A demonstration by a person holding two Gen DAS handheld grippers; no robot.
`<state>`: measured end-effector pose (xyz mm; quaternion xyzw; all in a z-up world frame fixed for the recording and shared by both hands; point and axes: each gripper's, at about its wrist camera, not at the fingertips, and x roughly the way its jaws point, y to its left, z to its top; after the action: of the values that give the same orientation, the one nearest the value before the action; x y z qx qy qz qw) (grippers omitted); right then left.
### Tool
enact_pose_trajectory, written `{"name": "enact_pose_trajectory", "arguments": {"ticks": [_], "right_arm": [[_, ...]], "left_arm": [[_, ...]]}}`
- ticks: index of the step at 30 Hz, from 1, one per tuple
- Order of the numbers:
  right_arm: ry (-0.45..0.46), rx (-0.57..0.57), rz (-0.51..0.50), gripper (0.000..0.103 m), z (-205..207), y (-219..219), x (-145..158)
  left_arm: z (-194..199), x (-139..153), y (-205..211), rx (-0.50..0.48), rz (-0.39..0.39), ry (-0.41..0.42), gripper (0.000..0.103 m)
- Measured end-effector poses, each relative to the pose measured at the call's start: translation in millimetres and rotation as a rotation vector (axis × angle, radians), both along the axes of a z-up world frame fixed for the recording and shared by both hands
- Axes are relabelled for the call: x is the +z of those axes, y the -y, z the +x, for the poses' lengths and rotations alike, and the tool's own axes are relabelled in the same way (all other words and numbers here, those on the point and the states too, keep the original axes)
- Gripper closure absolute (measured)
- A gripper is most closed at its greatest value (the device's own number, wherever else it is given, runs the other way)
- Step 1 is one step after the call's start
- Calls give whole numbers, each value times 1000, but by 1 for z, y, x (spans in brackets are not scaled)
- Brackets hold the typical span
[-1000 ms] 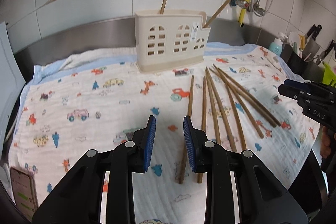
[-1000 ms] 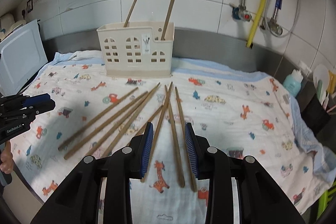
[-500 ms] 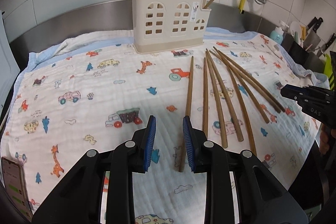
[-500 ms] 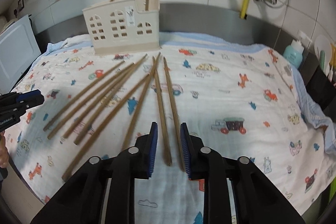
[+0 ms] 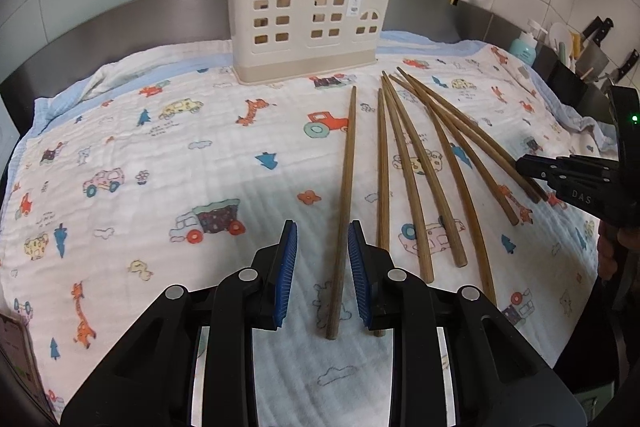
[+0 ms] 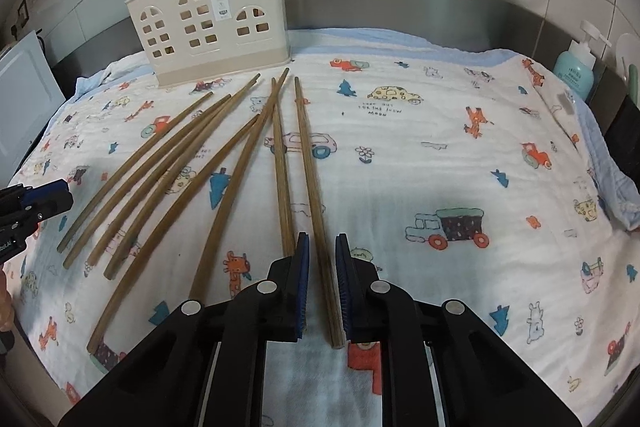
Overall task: Organize utensils
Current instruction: 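Move the left tool back and grasp a chopstick while the right tool grasps another, then lift the left tool's chopstick toward the holder while the right tool carries its chopstick there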
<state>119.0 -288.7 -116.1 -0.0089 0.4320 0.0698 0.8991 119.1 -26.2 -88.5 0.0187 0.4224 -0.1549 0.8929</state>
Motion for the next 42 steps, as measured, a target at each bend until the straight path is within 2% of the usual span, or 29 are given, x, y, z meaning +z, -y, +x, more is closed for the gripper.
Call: {"name": "enact_pose_trajectory", "arguments": {"ticks": [3,4,8,14,24,28,35,42], "right_arm": [[-4,4,-7,93,2,1,-2],[-6,4,-5,93,3,1,-3],[-7,9,-2,93,4,1,-4],[-3,18,-13,94,6,-3,-5],[8,26,-38,94,9,-6,-6],[23,36,-77,95,7,-9,-6],[27,32,-58,97,3,-8,0],[98,35,-60,97,-11,-10,27]], "left_arm": [[4,-3,6,-14,4,-8,77],[5,-5,8,-18,11,-10,83],[10,-10,14,-31,18,-24,89],[16,-17,17,-36,21,-46,89],[20,-19,20,-31,33,-36,90],[20,-19,23,-17,57,-29,95],[19,-15,20,-9,31,-30,98],[11,2,11,-11,-34,11,98]]}}
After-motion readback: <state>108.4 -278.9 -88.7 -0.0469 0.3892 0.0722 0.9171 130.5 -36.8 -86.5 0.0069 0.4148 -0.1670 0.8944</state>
